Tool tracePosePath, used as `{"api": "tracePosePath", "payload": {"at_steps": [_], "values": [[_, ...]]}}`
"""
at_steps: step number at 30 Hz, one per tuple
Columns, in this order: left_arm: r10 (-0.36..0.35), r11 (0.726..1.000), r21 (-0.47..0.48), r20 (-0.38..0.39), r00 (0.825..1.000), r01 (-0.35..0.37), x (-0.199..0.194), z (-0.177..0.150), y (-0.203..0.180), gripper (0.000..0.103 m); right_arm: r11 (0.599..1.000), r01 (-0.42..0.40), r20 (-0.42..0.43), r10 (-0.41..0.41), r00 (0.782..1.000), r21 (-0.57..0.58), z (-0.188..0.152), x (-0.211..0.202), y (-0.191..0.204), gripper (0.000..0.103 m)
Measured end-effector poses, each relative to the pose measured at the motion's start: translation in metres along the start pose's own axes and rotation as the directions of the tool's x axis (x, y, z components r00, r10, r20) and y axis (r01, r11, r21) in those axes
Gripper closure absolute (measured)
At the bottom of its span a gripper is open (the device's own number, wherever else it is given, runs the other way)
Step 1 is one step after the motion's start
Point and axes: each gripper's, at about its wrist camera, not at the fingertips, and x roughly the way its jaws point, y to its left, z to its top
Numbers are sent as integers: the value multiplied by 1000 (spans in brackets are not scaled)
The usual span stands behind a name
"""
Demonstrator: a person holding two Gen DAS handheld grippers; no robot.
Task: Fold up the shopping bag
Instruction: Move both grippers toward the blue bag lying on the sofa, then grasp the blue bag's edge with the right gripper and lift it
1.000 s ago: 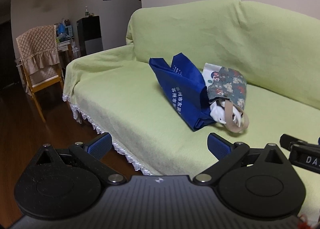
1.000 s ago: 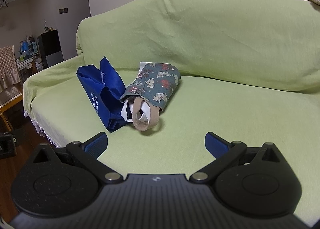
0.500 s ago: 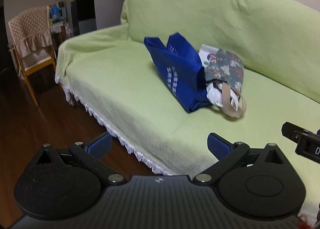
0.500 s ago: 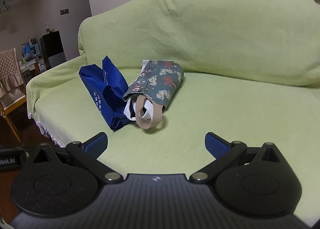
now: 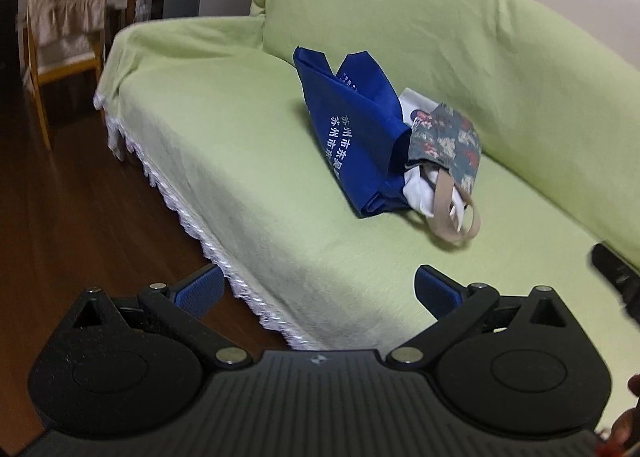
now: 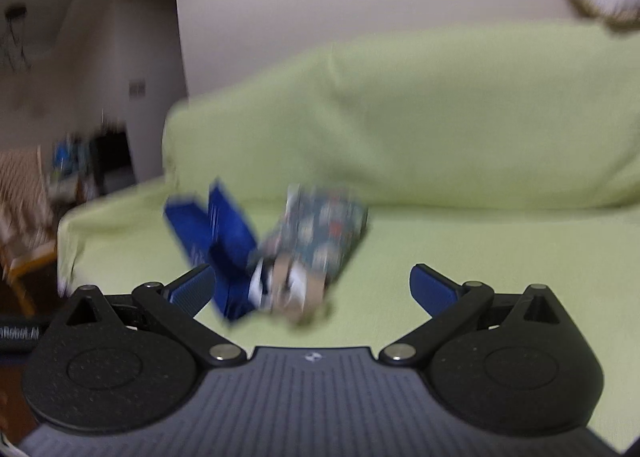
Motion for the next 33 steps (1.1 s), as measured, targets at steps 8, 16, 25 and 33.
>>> {"api": "tracePosePath", "payload": {"at_steps": [8,16,25,33], "values": [[-15,1000,3,1,1000,15,18,9,11,1,993,-115,-132,116,984,10,-7,34,-9,1],[-13,996,89,10,1000,13,66,49,7,1,978,-202,-262,183,947,-47,-27,99,0,1],[23,1000,11,1,1000,-23,131,86,31,1,909,-347,-301,272,914,-233,-42,194,60,42],[61,998,-14,-6,998,-61,162,103,57,1,859,-375,-237,306,922,-348,-43,267,123,30]]}}
